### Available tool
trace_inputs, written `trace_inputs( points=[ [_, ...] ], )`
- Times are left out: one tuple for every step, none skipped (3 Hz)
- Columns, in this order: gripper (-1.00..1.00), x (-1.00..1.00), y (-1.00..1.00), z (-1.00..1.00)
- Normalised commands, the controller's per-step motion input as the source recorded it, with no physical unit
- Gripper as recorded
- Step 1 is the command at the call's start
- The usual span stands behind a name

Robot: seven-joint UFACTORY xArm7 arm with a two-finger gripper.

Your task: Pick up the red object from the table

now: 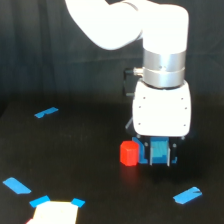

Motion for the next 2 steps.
trace_inputs(
  points=[
    [0.43, 1.00, -1.00, 1.00],
    [0.50, 1.00, -1.00, 0.27]
  ],
)
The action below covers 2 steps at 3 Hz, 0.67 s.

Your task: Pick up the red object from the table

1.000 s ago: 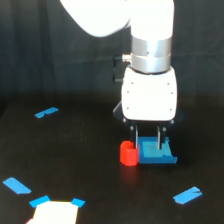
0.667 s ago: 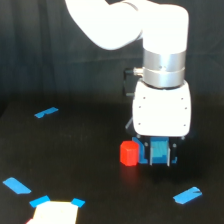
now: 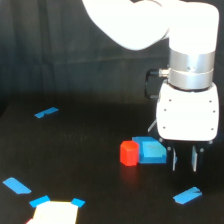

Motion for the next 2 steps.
trace_inputs(
  points=[
    [-1.00, 1.00, -0.81, 0.93],
    [0.96, 1.00, -1.00, 0.67]
  ],
)
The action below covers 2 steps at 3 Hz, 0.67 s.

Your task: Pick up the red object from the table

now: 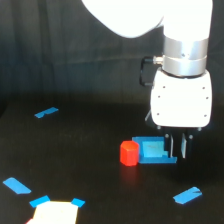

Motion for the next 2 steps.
trace_inputs(
  points=[
    [1.00, 1.00, -1.00, 0.81],
    [-1.00, 1.00, -1.00, 0.94]
  ],
)
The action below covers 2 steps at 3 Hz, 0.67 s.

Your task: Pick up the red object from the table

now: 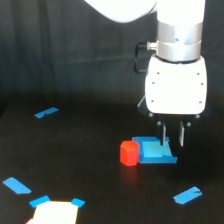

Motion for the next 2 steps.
trace_inputs(
  points=[
    [1.00, 1.00, -1.00, 0.87],
    [0.89, 1.00, -0.14, 1.00]
  ],
)
